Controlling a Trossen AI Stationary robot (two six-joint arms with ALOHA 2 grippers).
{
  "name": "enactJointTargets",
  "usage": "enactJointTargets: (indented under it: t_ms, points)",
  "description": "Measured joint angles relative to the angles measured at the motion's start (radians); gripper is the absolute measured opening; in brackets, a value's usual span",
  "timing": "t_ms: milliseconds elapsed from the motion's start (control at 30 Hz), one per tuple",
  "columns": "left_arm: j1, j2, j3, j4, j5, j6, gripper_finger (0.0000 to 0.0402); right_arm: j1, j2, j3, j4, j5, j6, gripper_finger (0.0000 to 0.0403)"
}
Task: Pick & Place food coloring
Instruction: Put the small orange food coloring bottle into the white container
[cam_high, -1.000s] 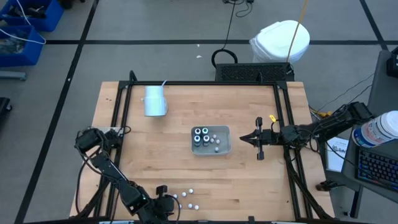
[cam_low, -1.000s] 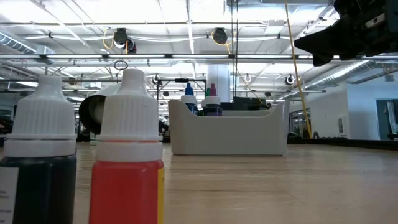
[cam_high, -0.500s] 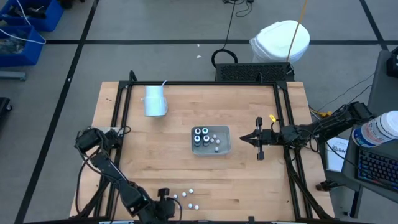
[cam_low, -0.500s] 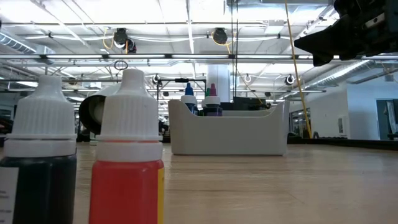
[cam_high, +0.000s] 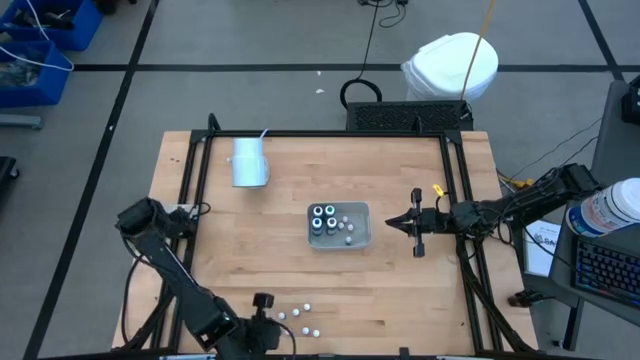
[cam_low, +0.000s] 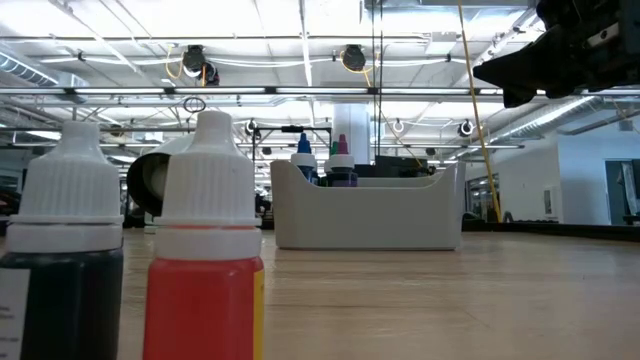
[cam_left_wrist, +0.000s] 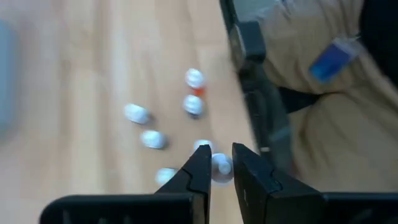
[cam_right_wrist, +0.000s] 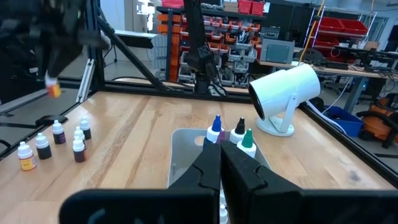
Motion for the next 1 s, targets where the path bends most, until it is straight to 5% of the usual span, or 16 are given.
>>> enactJointTargets:
  t_ms: [267, 567, 1000]
  points:
    - [0.067, -0.142, 0.027, -0.153, -0.128, 0.186, 0.0053, 0.000, 0.000, 0.000, 0.001, 0.000, -0.001, 0.0000]
    - [0.176, -0.252, 0.027, -0.295, -0.128, 0.236, 0.0058, 0.000, 0.000, 0.000, -0.006, 0.001, -0.002, 0.0000]
    - [0.331, -0.251, 0.026, -0.321, -0.068, 0.282, 0.0057, 0.000, 0.000, 0.000, -0.006, 0.002, -0.003, 0.0000]
